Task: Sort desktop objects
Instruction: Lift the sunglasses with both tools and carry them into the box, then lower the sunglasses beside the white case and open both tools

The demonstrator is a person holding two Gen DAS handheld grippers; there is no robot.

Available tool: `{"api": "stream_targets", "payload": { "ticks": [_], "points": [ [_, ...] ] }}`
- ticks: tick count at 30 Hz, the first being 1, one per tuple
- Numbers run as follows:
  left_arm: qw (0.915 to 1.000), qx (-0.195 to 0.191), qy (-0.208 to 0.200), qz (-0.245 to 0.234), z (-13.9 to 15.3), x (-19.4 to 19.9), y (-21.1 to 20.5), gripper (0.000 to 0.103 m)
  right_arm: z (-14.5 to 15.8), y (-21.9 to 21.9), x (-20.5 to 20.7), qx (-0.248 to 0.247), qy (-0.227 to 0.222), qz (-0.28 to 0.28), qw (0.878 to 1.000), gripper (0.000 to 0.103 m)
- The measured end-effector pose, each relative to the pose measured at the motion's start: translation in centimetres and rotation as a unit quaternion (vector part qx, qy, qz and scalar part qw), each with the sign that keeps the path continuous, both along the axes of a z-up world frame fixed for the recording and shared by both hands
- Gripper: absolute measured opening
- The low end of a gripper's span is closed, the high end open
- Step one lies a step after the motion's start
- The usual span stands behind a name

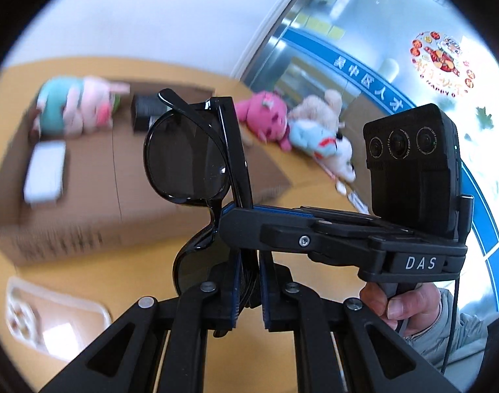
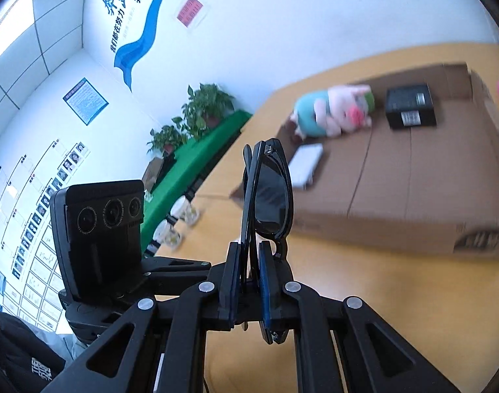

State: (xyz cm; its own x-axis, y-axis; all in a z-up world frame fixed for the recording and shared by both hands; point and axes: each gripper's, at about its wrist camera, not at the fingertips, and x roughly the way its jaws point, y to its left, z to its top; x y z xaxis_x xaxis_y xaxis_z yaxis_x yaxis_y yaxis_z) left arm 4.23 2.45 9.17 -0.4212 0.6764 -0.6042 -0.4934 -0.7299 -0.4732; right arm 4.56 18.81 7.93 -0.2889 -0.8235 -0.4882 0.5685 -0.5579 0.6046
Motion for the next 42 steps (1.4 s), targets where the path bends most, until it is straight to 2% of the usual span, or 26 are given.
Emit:
{"api": "stream_targets", "payload": {
  "ticks": [5, 11, 16, 18, 21, 25, 28, 30, 34, 35, 37, 39, 40, 41, 42],
  "points": [
    [0.9998, 0.008, 0.011, 0.014, 2.1, -5.4, -1.2, 0.009, 3.0, -0.8, -5.3, -0.013, 0.018, 0.003, 1.000, 0.010],
    [0.9989, 0.002, -0.036, 0.029, 1.2, -13.2, -3.1, 0.008, 2.8, -2.9, -13.4, -0.026, -0.013, 0.011, 1.000, 0.009],
    [0.9915, 0.010, -0.122, 0.044, -2.9, -19.4, -4.9, 0.008, -1.3, -4.8, -20.0, -0.033, -0.082, 0.008, 0.996, 0.009],
    [0.9845, 0.016, -0.166, 0.055, -5.2, -21.5, -5.7, 0.008, -3.9, -5.5, -22.5, -0.039, -0.124, 0.005, 0.992, 0.009],
    [0.9761, 0.006, -0.205, 0.071, -8.0, -23.1, -6.3, 0.008, -7.7, -6.4, -24.9, -0.044, -0.187, -0.002, 0.981, 0.009],
    [0.9615, 0.000, -0.262, 0.084, -10.9, -24.4, -7.0, 0.008, -11.8, -7.5, -26.6, -0.009, -0.249, -0.022, 0.968, 0.009],
    [0.9559, -0.004, -0.280, 0.089, -11.8, -24.3, -7.1, 0.008, -13.6, -8.0, -27.0, 0.017, -0.280, -0.034, 0.959, 0.010],
    [0.9543, -0.011, -0.284, 0.092, -12.1, -24.1, -7.0, 0.008, -14.0, -8.5, -27.1, 0.042, -0.282, -0.035, 0.958, 0.010],
    [0.9539, -0.020, -0.282, 0.100, -12.4, -24.3, -7.4, 0.008, -14.4, -9.0, -26.8, 0.057, -0.282, -0.035, 0.957, 0.011],
    [0.9544, -0.027, -0.279, 0.103, -12.1, -24.2, -7.4, 0.008, -14.3, -9.1, -27.0, 0.055, -0.281, -0.035, 0.957, 0.013],
    [0.9562, -0.032, -0.271, 0.107, -11.3, -23.8, -7.5, 0.008, -14.1, -9.2, -26.8, 0.042, -0.286, -0.030, 0.957, 0.026],
    [0.9616, -0.034, -0.249, 0.111, -10.0, -23.0, -7.8, 0.013, -13.0, -9.3, -26.2, 0.031, -0.279, -0.013, 0.960, 0.059],
    [0.9662, -0.038, -0.229, 0.113, -9.0, -22.5, -8.0, 0.014, -11.6, -9.1, -25.6, 0.039, -0.254, -0.012, 0.966, 0.065],
    [0.9716, -0.041, -0.202, 0.117, -7.6, -21.5, -8.0, 0.018, -10.2, -8.9, -24.9, 0.054, -0.227, -0.017, 0.972, 0.077],
    [0.9764, -0.039, -0.174, 0.121, -6.1, -20.4, -8.1, 0.023, -8.9, -8.5, -24.2, 0.067, -0.201, -0.022, 0.977, 0.083]
  ]
}}
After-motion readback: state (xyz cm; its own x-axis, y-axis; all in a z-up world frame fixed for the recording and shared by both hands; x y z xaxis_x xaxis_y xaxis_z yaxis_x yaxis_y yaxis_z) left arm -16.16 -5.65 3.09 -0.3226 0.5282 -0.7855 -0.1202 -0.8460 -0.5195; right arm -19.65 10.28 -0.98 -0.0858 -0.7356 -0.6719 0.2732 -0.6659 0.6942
